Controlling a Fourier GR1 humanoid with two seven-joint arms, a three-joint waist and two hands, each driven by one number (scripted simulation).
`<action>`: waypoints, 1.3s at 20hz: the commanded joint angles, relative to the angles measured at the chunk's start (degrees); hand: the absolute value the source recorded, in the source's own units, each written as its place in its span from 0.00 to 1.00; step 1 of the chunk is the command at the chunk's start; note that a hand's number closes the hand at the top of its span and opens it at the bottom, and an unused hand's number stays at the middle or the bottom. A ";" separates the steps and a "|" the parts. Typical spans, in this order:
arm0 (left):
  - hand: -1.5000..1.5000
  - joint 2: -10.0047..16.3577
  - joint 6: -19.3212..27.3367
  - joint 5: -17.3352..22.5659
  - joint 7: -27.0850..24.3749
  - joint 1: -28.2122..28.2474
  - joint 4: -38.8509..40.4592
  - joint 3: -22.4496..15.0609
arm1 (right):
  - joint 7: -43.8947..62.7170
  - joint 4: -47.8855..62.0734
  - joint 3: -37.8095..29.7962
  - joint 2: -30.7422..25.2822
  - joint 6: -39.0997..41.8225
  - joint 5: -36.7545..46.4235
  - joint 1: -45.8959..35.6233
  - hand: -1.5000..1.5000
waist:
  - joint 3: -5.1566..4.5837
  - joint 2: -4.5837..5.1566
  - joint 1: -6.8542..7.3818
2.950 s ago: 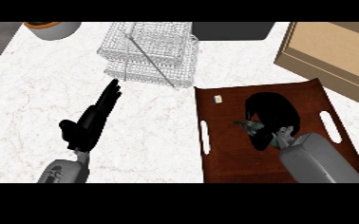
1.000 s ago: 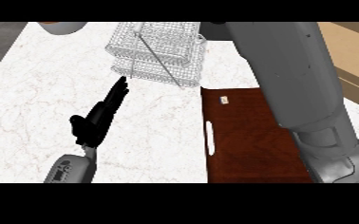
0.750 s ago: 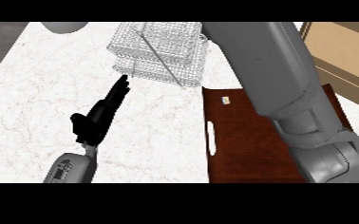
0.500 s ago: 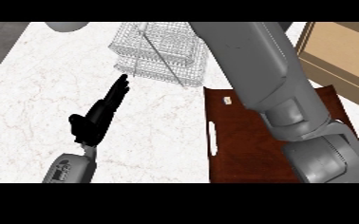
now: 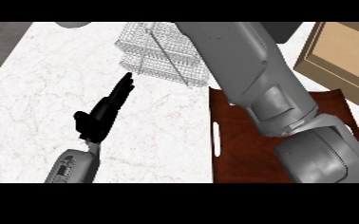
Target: Pick the eggplant from the tray and place it in the tiered basket
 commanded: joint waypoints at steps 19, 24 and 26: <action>0.50 0.50 -0.89 0.16 -1.84 2.52 0.46 1.44 | 1.98 8.73 -7.49 -2.18 -21.46 -11.93 -6.37 0.00 | -0.01 -0.57 -1.85; 0.50 -0.24 1.61 -1.21 -1.55 1.54 1.32 1.93 | -1.18 7.01 -5.65 -6.51 -32.26 -8.36 -1.08 0.00 | 0.11 -1.00 -4.19; 0.50 -0.19 1.27 -0.51 0.72 3.58 -2.15 1.36 | -2.26 5.17 -6.03 -10.20 -32.25 -8.49 1.25 0.00 | 0.21 -1.52 -4.50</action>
